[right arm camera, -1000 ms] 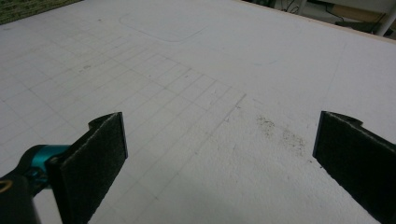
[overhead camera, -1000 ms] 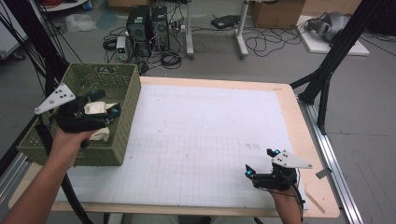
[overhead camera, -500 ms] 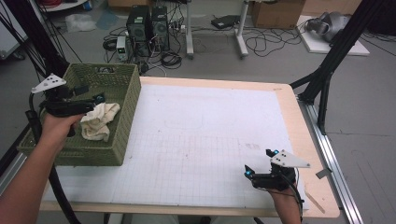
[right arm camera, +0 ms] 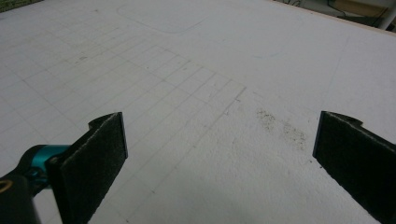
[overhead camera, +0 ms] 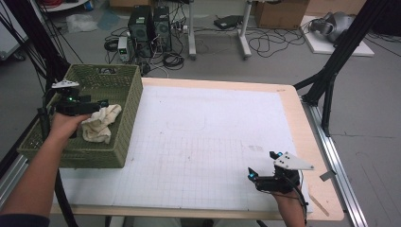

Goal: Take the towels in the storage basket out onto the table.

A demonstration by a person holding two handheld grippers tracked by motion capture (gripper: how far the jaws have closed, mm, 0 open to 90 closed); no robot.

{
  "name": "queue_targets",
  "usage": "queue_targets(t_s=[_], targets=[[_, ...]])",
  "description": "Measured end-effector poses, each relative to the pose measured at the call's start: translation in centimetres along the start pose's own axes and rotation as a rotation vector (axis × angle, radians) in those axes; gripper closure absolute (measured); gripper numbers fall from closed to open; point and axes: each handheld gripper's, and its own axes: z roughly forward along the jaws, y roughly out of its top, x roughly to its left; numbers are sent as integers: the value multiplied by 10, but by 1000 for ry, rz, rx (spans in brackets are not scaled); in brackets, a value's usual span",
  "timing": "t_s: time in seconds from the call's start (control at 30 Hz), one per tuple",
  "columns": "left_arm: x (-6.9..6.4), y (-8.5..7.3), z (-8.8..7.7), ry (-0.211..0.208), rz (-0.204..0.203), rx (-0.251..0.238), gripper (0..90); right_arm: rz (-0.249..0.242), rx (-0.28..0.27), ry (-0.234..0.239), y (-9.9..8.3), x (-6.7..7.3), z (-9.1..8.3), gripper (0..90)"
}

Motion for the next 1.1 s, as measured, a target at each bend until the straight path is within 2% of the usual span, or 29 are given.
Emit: queue_targets(t_s=[0.13,0.27,0.37,0.5,0.57,0.7,0.8,0.9,0.97,1.0,1.03,1.1], targets=[[6,-9,12,39,-9,79,211,-3,1,-2,-1,-1,-1,22],[11,-20,20,96,-7,158,217,1,2,-4,-2,-1,-2,23],[11,-22,22,110,-2,191,222,-2,7,-4,-2,-1,-2,23],[13,-28,27,137,-11,295,230,0,7,-2,-2,0,-2,23],[14,-29,29,147,-14,320,230,-2,8,-2,-2,0,-1,22],[14,-33,33,163,8,374,235,-6,9,-4,-2,-1,-2,23],[13,-38,39,209,38,446,224,-6,8,-6,-2,-1,-2,23],[12,-40,43,213,68,469,199,-6,10,-5,-3,-1,-2,23],[11,-39,43,228,99,485,282,-4,15,-3,-3,-2,-1,22],[10,-39,42,241,110,491,282,-4,15,-3,-3,-2,-1,22],[9,-38,41,251,122,496,375,-6,15,-1,-3,-2,-1,22],[7,-38,41,239,133,499,403,-9,15,-2,-3,-2,-1,22]])
